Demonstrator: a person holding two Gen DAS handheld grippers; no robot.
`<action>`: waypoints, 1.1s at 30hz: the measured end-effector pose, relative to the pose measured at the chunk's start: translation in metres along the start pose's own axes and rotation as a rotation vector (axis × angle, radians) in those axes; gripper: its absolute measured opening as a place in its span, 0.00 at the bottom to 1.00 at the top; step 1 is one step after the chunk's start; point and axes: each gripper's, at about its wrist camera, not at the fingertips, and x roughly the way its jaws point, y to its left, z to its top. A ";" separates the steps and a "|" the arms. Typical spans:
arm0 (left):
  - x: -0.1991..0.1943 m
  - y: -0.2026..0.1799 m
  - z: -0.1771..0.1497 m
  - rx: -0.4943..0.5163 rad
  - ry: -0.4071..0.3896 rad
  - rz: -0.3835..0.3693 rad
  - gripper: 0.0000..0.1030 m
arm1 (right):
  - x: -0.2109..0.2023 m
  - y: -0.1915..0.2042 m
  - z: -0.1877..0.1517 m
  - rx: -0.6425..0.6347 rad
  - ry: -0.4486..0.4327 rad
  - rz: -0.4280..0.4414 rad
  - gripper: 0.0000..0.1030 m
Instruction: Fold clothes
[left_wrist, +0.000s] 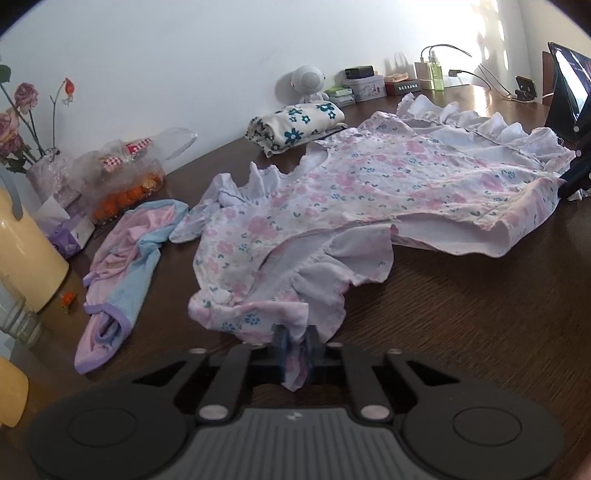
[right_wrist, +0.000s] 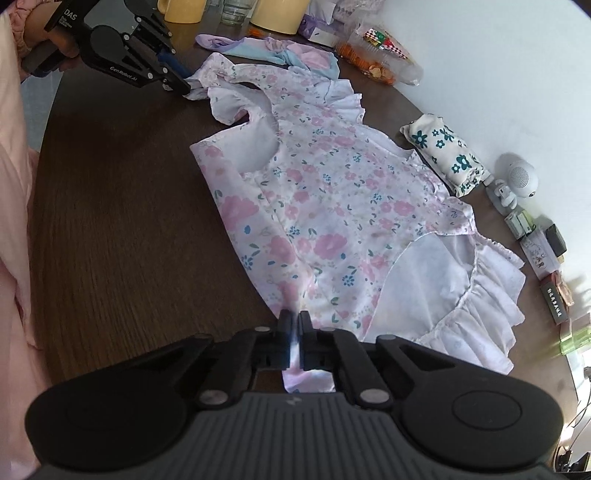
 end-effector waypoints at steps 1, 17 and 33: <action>-0.001 0.000 0.001 0.005 -0.006 0.007 0.03 | -0.001 0.000 0.001 -0.005 0.000 -0.005 0.01; 0.021 0.041 0.083 0.142 -0.120 0.110 0.02 | 0.002 -0.052 0.061 -0.349 0.031 -0.235 0.01; 0.040 0.078 0.128 -0.168 -0.286 -0.222 0.80 | 0.090 -0.117 0.063 -0.253 0.090 -0.044 0.01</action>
